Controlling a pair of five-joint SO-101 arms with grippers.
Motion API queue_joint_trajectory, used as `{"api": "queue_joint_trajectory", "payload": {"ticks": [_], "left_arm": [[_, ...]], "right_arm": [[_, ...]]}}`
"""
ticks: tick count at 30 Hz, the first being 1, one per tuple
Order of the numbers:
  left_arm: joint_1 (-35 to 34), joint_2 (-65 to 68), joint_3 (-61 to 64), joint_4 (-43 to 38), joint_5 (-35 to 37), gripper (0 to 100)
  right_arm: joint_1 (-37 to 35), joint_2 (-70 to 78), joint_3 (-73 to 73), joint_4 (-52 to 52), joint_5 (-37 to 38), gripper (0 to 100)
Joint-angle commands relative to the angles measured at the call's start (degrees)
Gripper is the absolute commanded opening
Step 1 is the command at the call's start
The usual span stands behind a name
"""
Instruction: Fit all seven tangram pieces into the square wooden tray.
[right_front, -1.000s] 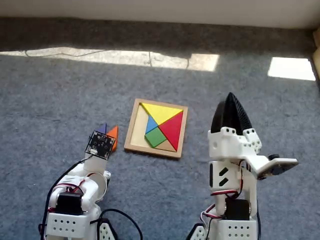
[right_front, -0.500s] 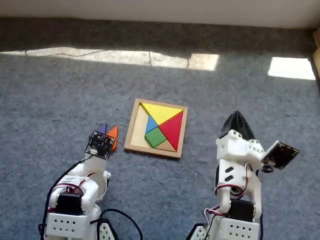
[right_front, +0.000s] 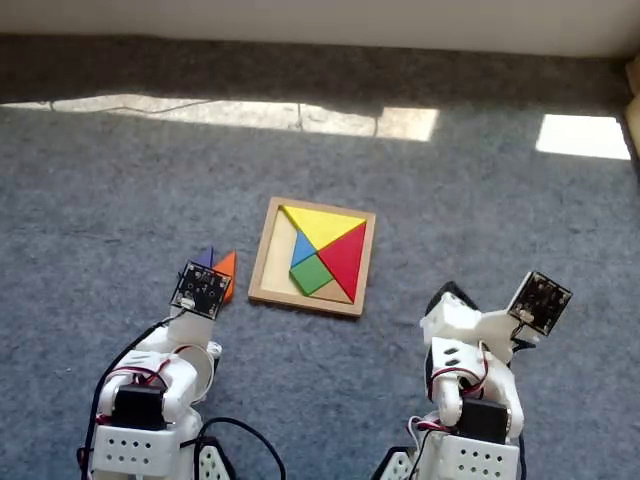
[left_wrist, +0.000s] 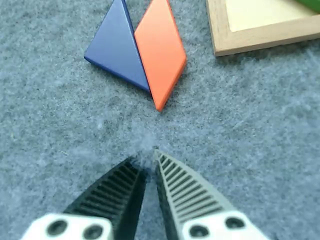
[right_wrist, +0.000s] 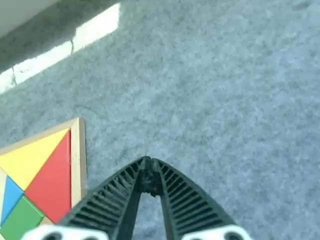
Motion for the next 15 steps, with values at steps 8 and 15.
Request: {"api": "queue_joint_trajectory", "payload": {"ticks": [8, 15], "left_arm": [[-0.3, -1.9, 1.2, 0.1, 0.7, 1], [-0.7, -2.1, 1.2, 0.1, 0.4, 1]], "right_arm": [[0.1, -0.9, 7.0, 7.8, 1.0, 0.4], [0.0, -1.0, 7.0, 11.6, 12.0, 0.4]]}}
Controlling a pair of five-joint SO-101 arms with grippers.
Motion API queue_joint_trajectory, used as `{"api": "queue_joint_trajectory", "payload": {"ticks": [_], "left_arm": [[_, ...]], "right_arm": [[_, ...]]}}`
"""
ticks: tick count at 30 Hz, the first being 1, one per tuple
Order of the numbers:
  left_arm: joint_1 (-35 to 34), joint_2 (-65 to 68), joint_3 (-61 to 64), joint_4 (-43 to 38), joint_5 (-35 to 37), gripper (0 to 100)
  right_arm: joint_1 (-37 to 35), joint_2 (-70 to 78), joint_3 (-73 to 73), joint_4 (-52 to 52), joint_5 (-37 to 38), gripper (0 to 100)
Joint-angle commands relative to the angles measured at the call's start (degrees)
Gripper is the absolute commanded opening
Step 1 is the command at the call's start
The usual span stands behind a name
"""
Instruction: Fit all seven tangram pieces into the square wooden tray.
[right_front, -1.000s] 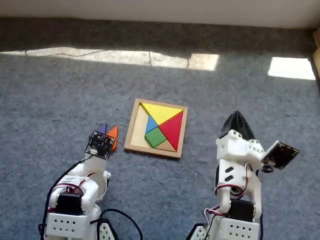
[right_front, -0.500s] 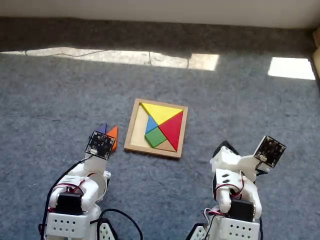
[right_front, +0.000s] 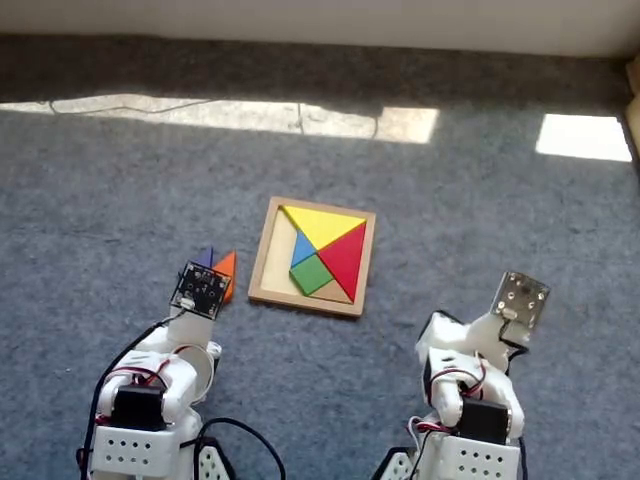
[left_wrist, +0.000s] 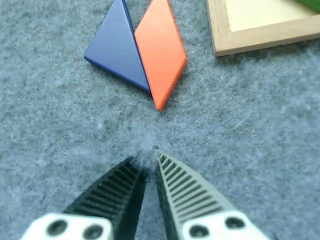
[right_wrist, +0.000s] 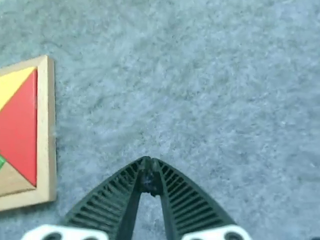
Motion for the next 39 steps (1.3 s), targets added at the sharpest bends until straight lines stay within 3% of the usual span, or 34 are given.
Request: {"api": "queue_joint_trajectory", "payload": {"ticks": [1, 8, 14, 22, 26, 36, 39], "left_arm": [[-0.7, -2.2, 0.8, 0.1, 0.4, 1], [-3.4, -2.2, -4.3, 0.1, 0.2, 1], [-8.5, -2.2, -12.1, 0.5, -12.6, 1], [-12.4, -1.7, -17.3, 0.9, -15.8, 1], [-12.9, -1.1, -23.3, 5.6, -16.7, 4], [-12.9, 26.9, -39.4, 6.2, -16.9, 9], [-12.9, 36.2, -44.4, 6.2, -16.5, 15]], "right_arm": [[0.0, -1.0, 7.0, 1.5, 2.6, 0.4], [0.0, -1.0, 7.0, 1.5, 2.7, 0.4], [0.0, -1.0, 7.0, 1.5, 2.7, 0.4], [0.1, -1.1, 7.0, 1.5, 2.9, 0.4], [0.1, -1.1, 7.0, 1.5, 2.9, 0.4], [0.1, -1.1, 7.0, 1.5, 2.9, 0.4], [0.1, -1.1, 7.0, 1.5, 2.9, 0.4]]}}
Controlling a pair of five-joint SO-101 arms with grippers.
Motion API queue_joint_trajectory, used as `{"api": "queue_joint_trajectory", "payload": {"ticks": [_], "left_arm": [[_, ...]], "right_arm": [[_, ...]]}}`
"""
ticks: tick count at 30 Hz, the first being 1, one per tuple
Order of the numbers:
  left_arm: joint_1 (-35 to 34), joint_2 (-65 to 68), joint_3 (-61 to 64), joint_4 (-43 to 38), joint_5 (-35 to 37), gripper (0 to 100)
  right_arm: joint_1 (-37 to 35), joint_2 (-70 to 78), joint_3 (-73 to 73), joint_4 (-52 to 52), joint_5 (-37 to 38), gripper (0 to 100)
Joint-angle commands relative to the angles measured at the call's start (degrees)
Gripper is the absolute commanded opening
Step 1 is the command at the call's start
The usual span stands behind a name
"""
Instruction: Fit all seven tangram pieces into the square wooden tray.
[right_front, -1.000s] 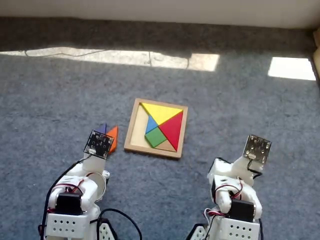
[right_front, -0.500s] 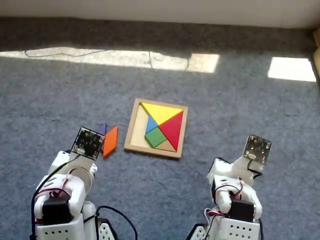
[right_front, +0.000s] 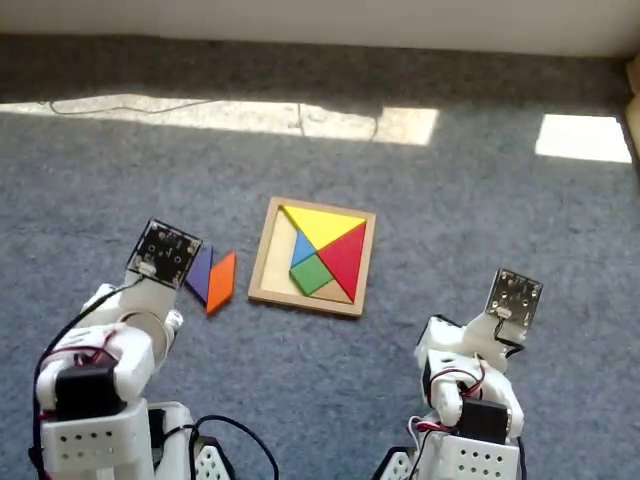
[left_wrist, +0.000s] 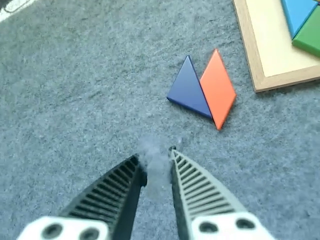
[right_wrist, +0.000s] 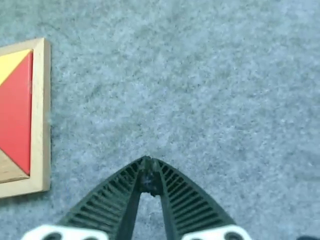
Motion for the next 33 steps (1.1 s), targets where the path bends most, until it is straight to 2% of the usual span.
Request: {"api": "queue_joint_trajectory", "payload": {"ticks": [1, 4, 9, 19, 33], "left_arm": [[-0.7, 11.9, -7.7, 0.1, 0.2, 18], [-0.7, 21.1, -10.9, -0.9, 3.0, 23], [-0.4, 34.1, -13.5, -8.1, 3.6, 23], [-0.3, 53.8, -18.2, -19.9, 9.8, 23], [3.0, 76.9, -31.6, -21.2, 11.0, 23]], "right_arm": [[0.1, -1.1, 7.0, 0.3, 0.8, 0.4], [0.1, -1.1, 7.0, 0.3, 0.8, 0.4], [0.1, -1.1, 7.0, 0.3, 0.8, 0.4], [0.1, -1.1, 7.0, 0.3, 0.8, 0.4], [0.2, -1.1, 7.0, 0.3, 0.8, 0.4]]}}
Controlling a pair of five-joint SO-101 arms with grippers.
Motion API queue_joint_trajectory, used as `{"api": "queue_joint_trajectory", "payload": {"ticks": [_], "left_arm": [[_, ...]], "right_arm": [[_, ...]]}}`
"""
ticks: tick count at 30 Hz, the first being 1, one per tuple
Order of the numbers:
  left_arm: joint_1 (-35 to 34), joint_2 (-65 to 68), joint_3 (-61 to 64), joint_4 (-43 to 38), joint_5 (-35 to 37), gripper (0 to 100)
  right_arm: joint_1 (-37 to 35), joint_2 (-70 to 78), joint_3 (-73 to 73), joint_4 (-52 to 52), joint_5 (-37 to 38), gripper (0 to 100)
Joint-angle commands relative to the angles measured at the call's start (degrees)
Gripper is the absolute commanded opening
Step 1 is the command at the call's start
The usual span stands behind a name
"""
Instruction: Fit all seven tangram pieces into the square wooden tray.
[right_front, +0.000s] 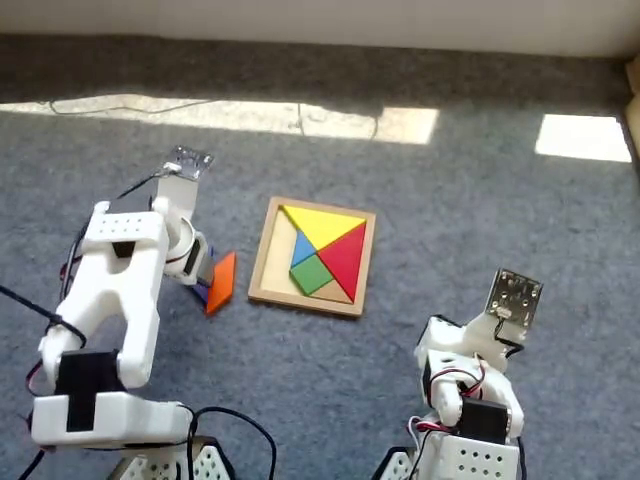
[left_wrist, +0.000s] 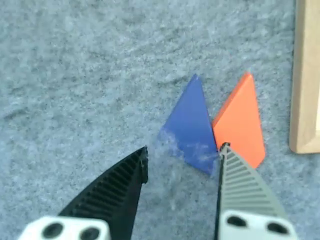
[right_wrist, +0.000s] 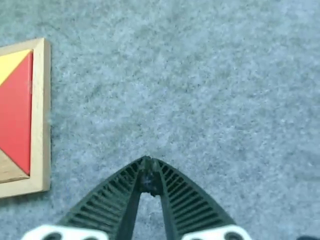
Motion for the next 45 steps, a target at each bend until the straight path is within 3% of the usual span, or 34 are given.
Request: {"api": "queue_joint_trajectory", "payload": {"ticks": [1, 10, 23, 28, 34, 40, 45], "left_arm": [[1.1, 4.1, -6.1, -0.7, 1.8, 23], [0.7, 16.8, -15.5, 2.0, 2.3, 19], [0.7, 16.2, -18.2, 6.8, 2.4, 14], [0.7, 9.9, -19.1, 12.6, 2.5, 15], [-2.8, 2.9, -18.5, 18.0, 2.7, 26], [-7.1, 2.8, -12.3, 16.4, 6.1, 26], [-8.1, 2.6, -3.7, 5.7, 11.6, 26]], "right_arm": [[0.3, -1.1, 7.0, 0.3, 0.8, 0.4], [0.3, -1.1, 7.0, 0.3, 0.8, 0.4], [0.4, -1.1, 7.0, 0.3, 0.8, 0.4], [0.4, -1.1, 7.0, 0.3, 0.8, 0.4], [0.5, -1.1, 7.0, 0.3, 0.8, 0.4], [0.5, -1.1, 7.0, 0.3, 0.8, 0.4], [0.5, -1.1, 7.0, 0.3, 0.8, 0.4]]}}
